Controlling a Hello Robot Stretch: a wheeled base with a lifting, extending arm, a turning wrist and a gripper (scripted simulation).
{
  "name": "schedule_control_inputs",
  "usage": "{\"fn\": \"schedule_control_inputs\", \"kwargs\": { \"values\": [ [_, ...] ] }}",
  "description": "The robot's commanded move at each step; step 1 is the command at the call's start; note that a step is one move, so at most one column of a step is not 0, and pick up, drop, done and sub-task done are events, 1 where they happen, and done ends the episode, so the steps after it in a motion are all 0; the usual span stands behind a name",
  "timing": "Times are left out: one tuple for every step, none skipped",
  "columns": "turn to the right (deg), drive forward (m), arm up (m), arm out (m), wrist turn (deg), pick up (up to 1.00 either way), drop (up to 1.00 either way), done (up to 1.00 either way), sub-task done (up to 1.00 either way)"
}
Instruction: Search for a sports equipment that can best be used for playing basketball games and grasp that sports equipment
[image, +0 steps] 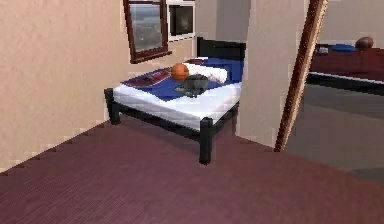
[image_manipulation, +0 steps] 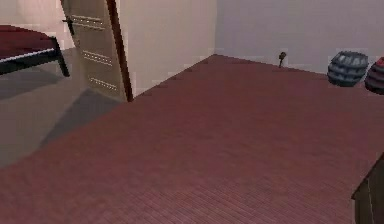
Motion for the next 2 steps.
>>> {"fn": "schedule_control_inputs", "kwargs": {
  "values": [
    [-15.0, 0.00, 0.00, 0.00, 0.0, 0.00, 0.00, 0.00, 0.00],
    [0.0, 1.00, 0.00, 0.00, 0.0, 0.00, 0.00, 0.00, 0.00]
  ]
}}
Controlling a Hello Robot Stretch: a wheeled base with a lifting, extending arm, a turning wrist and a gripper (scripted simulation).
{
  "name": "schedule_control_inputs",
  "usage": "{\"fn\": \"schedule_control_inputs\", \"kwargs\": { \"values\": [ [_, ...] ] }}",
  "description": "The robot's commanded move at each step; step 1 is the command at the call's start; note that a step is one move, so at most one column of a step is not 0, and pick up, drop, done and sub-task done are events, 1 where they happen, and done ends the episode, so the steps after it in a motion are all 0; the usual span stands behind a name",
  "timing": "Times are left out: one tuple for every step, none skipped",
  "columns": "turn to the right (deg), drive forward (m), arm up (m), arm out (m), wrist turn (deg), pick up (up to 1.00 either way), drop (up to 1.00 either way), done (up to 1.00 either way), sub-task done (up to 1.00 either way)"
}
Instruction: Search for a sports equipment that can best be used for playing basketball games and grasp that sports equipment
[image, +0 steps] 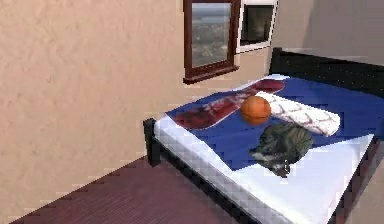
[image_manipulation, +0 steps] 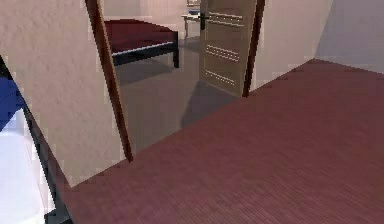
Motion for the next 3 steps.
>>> {"fn": "schedule_control_inputs", "kwargs": {
  "values": [
    [-3.0, 0.00, 0.00, 0.00, 0.0, 0.00, 0.00, 0.00, 0.00],
    [0.0, 0.70, 0.00, 0.00, 0.0, 0.00, 0.00, 0.00, 0.00],
    [-45.0, 0.00, 0.00, 0.00, 0.0, 0.00, 0.00, 0.00, 0.00]
  ]
}}
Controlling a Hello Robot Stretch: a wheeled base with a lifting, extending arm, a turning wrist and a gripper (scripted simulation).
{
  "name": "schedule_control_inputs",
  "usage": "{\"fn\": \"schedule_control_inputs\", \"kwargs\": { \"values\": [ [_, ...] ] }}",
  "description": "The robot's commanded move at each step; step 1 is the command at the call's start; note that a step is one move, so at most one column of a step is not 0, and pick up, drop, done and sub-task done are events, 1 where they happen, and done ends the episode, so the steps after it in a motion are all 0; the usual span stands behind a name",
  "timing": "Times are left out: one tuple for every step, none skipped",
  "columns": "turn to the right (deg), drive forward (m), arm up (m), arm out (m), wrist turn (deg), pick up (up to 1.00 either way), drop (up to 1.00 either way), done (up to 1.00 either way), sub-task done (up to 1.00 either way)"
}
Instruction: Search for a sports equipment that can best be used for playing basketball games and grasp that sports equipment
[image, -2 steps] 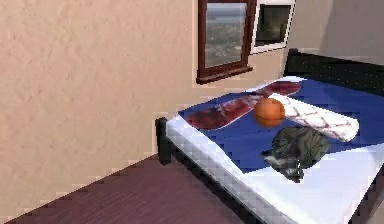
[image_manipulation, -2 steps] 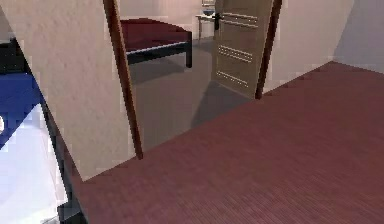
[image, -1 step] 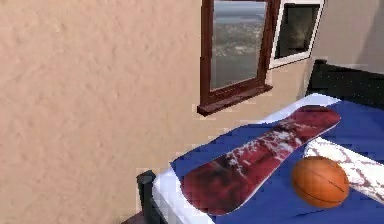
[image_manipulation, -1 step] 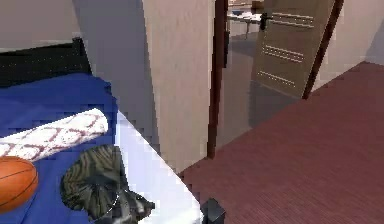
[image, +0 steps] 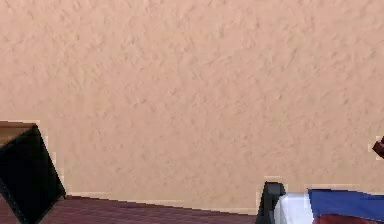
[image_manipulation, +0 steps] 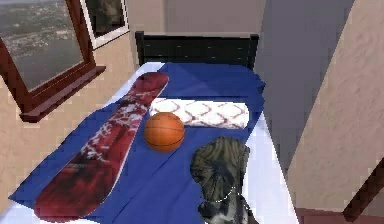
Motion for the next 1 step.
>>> {"fn": "schedule_control_inputs", "kwargs": {
  "values": [
    [15.0, 0.00, 0.00, 0.00, 0.0, 0.00, 0.00, 0.00, 0.00]
  ]
}}
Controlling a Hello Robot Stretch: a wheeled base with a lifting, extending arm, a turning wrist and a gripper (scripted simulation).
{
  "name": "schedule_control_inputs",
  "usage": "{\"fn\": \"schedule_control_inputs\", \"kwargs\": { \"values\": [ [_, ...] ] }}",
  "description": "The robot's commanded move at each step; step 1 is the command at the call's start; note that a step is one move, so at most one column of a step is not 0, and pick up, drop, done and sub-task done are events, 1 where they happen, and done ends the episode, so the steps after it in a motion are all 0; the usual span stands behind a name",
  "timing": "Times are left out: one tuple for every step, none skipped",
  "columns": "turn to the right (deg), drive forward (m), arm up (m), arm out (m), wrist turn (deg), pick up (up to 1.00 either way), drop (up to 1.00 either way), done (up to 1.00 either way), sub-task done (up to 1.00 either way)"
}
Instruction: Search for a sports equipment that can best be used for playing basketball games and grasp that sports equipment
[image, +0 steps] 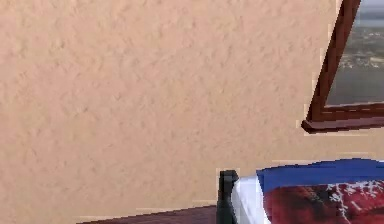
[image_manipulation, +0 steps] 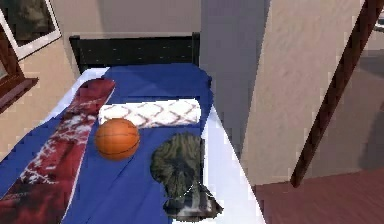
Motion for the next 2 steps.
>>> {"fn": "schedule_control_inputs", "kwargs": {
  "values": [
    [0.0, 0.60, 0.00, 0.00, 0.0, 0.00, 0.00, 0.00, 0.00],
    [12.0, 0.00, 0.00, 0.00, 0.0, 0.00, 0.00, 0.00, 0.00]
  ]
}}
